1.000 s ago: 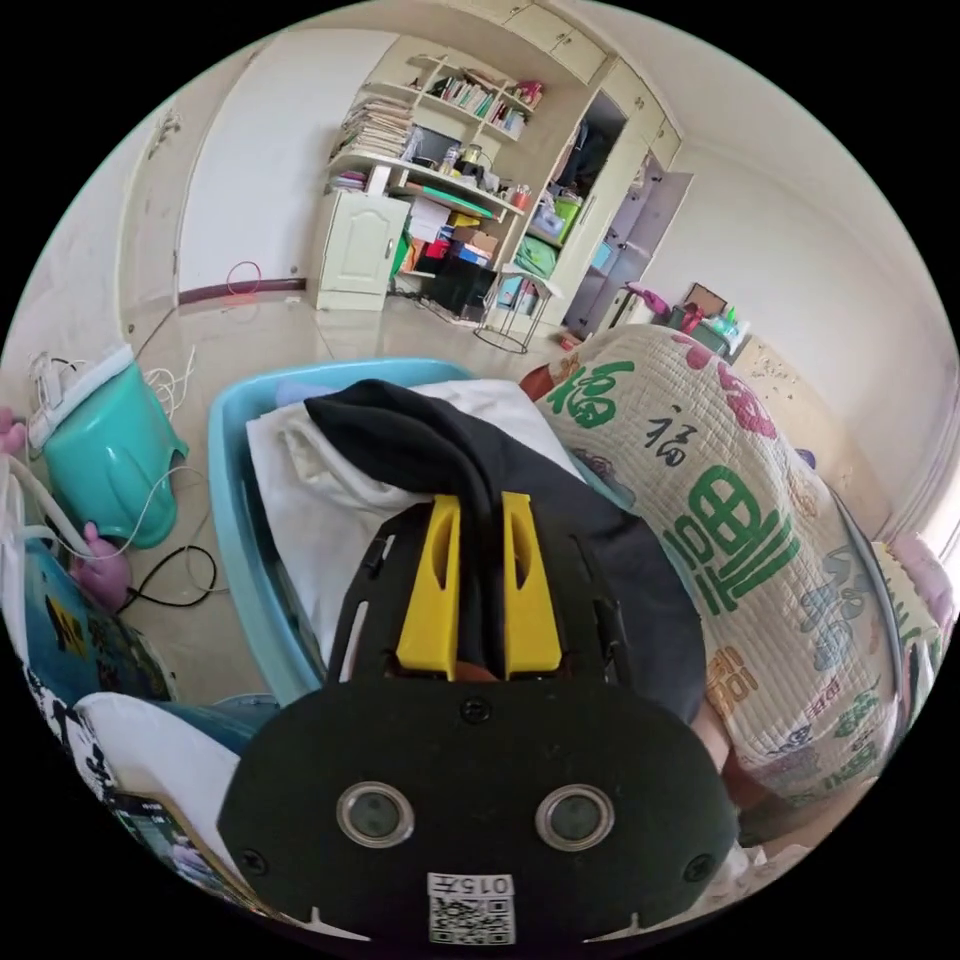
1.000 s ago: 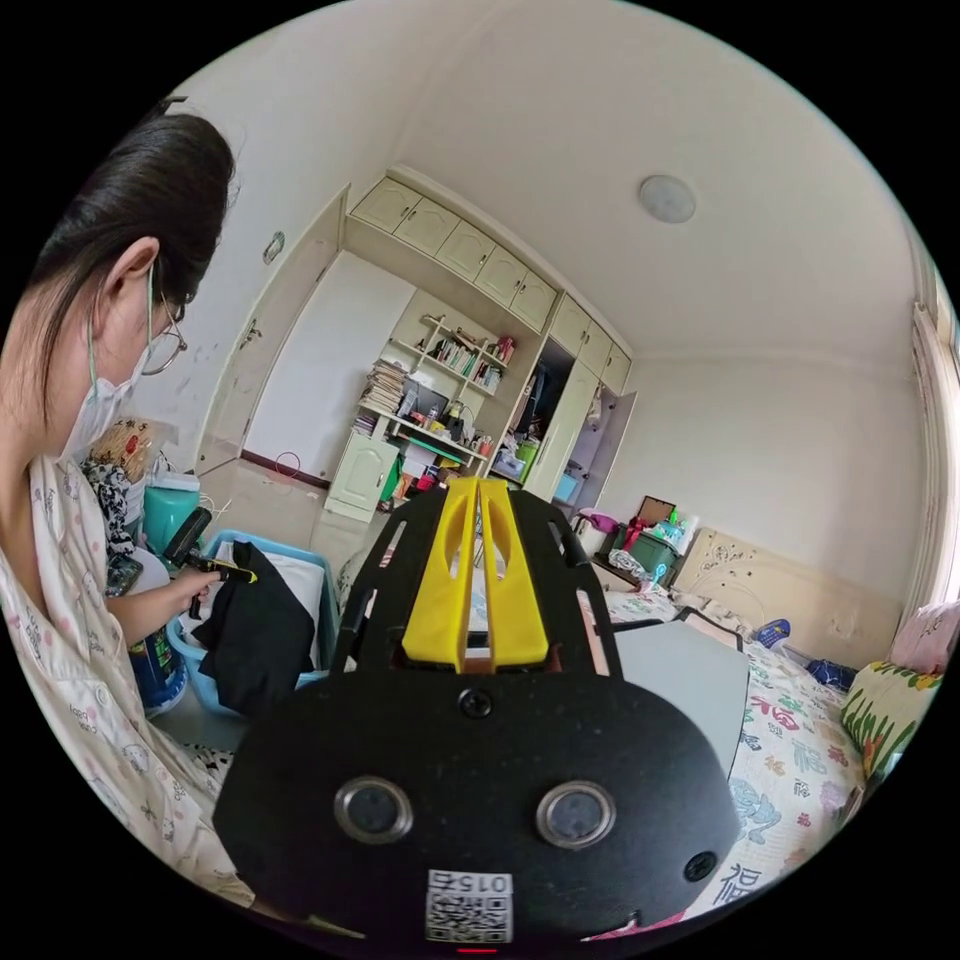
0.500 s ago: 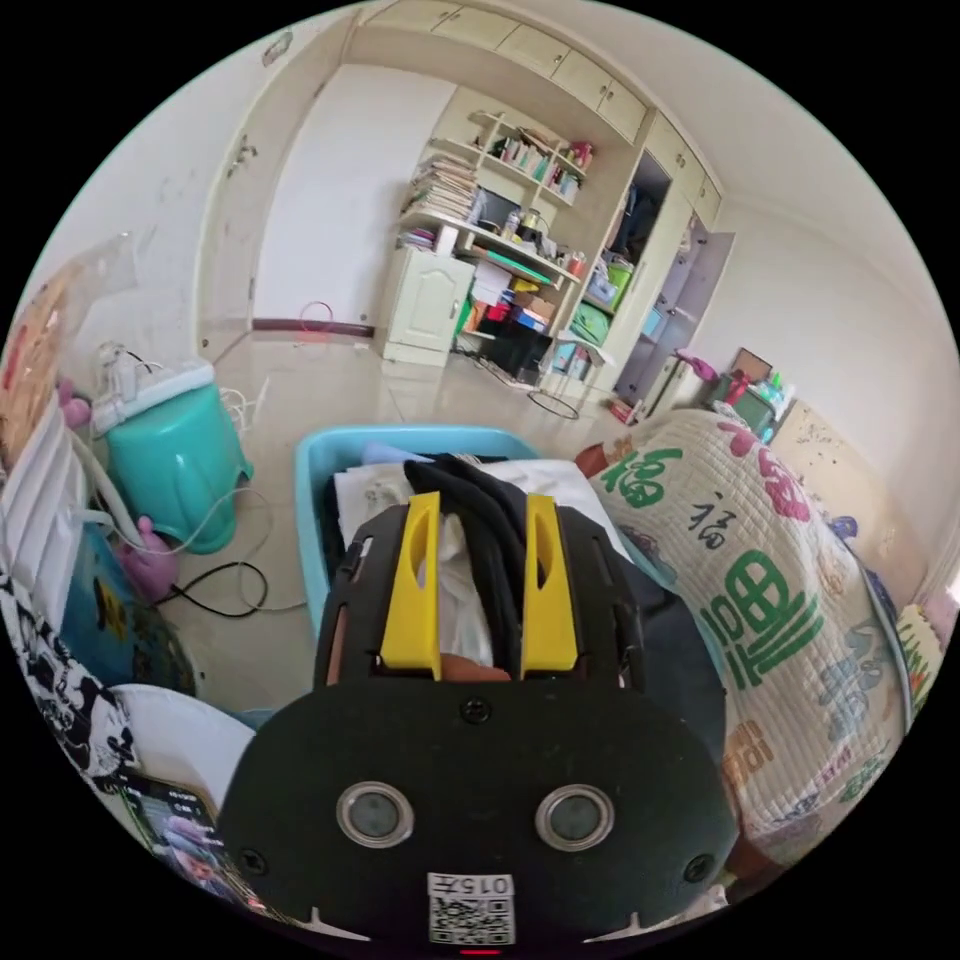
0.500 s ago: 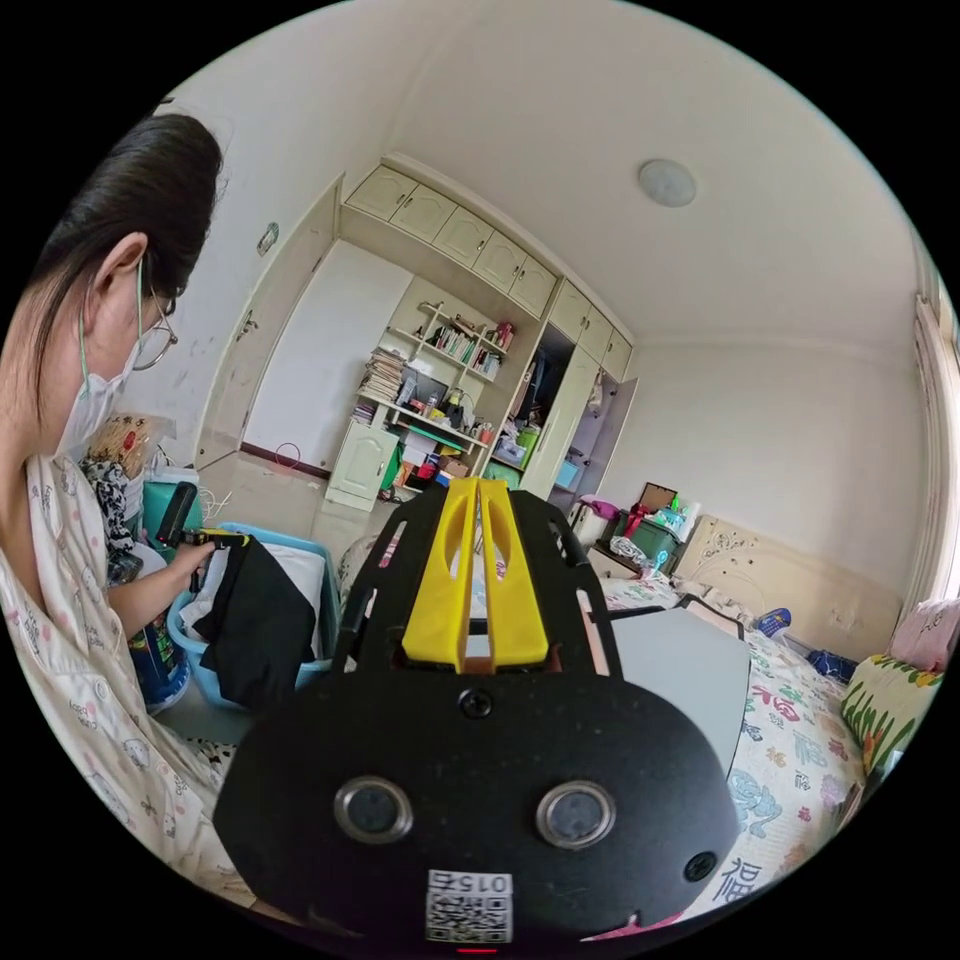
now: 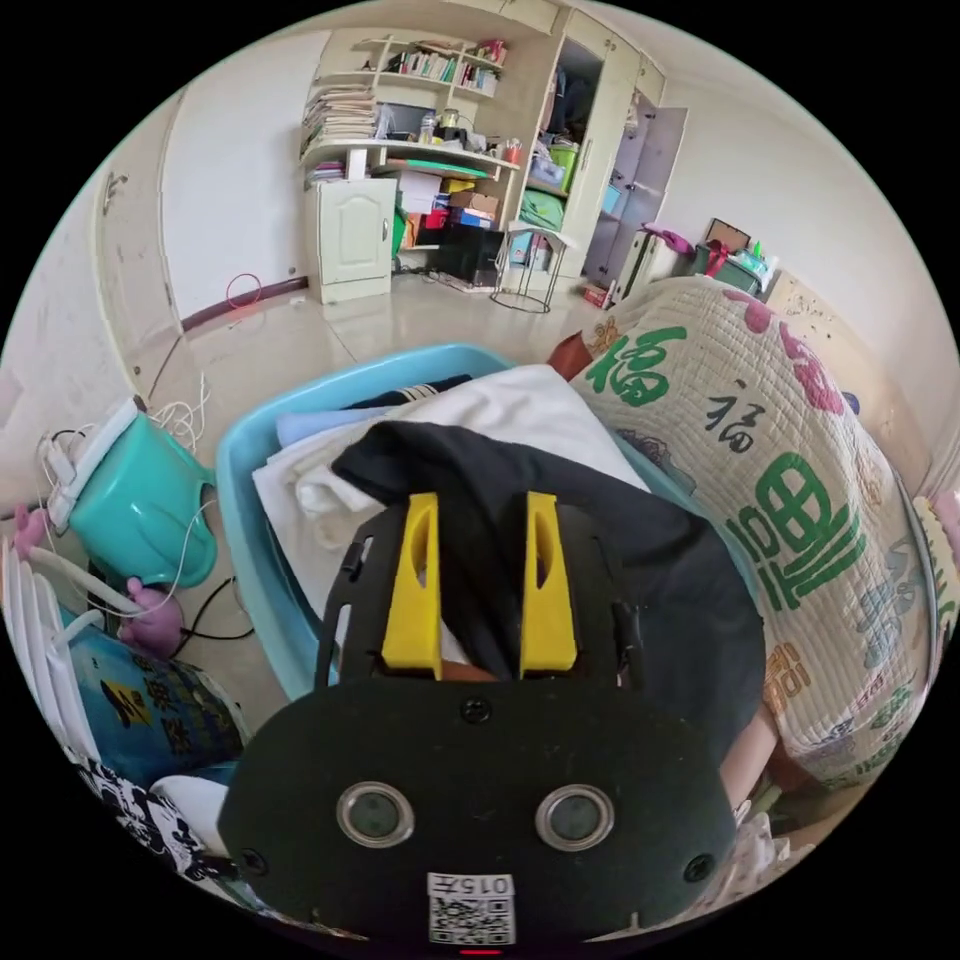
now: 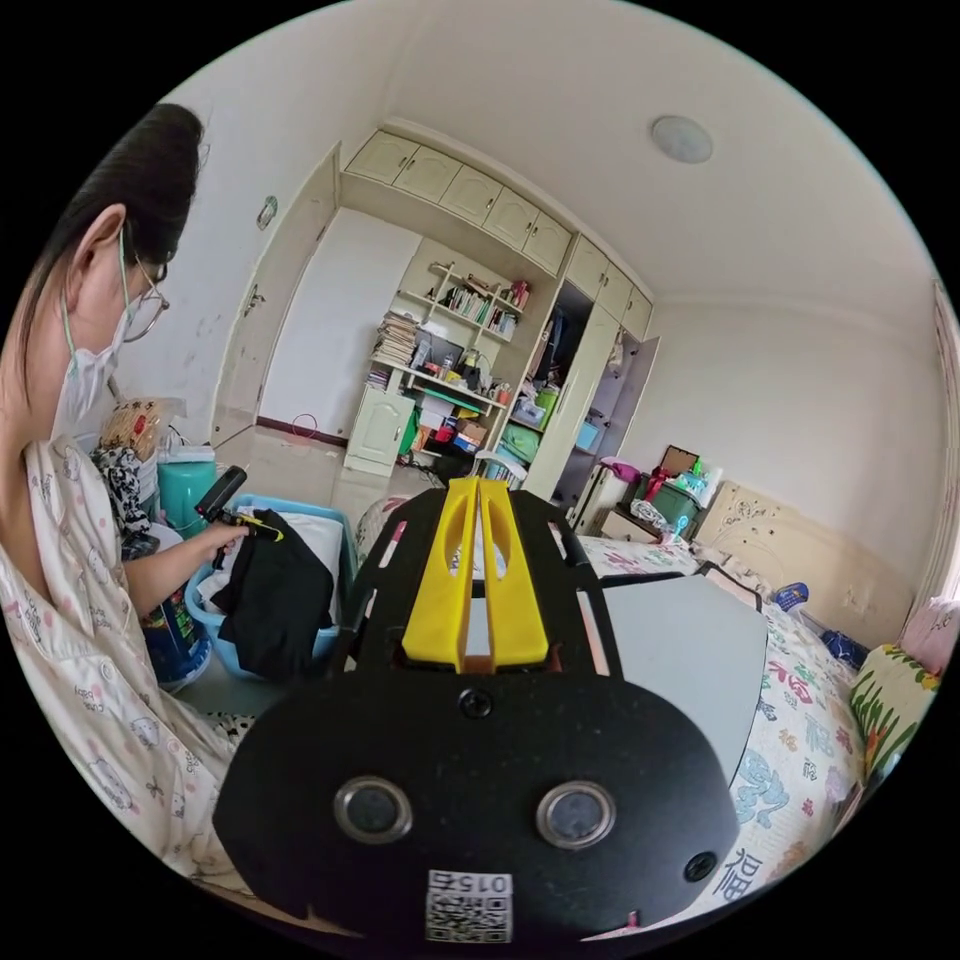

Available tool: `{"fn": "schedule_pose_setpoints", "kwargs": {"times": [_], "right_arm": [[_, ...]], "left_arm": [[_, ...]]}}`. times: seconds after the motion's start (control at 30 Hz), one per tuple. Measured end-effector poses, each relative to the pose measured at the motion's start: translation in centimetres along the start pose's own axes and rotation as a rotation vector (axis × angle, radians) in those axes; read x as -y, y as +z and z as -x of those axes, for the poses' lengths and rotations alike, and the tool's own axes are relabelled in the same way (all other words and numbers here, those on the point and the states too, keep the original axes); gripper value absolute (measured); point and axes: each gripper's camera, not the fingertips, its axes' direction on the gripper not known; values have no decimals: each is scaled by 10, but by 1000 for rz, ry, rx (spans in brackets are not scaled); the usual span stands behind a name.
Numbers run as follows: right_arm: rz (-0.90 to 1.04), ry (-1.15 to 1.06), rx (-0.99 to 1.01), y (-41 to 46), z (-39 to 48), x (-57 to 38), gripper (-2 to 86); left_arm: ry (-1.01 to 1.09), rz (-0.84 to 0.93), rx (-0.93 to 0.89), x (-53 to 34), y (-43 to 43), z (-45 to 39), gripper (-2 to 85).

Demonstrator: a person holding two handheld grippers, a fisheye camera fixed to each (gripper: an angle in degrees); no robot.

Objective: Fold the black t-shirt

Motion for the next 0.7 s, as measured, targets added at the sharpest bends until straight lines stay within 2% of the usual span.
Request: {"fn": "schedule_pose_setpoints", "kwargs": {"times": [0.17,0.33,0.5,0.7], "right_arm": [[12,-19,13,-9,12,-7,-10],[22,-12,53,-17,23,-13,-10],[26,-12,203,-24,39,-14,0],[71,-17,313,-29,62,-14,39]], "left_arm": [[48,-120,-37,-54,-22,10,70],[84,-295,-237,-101,-78,22,62],[165,-501,-469,-145,-146,26,59],[256,-653,-537,-188,-202,38,55]]}}
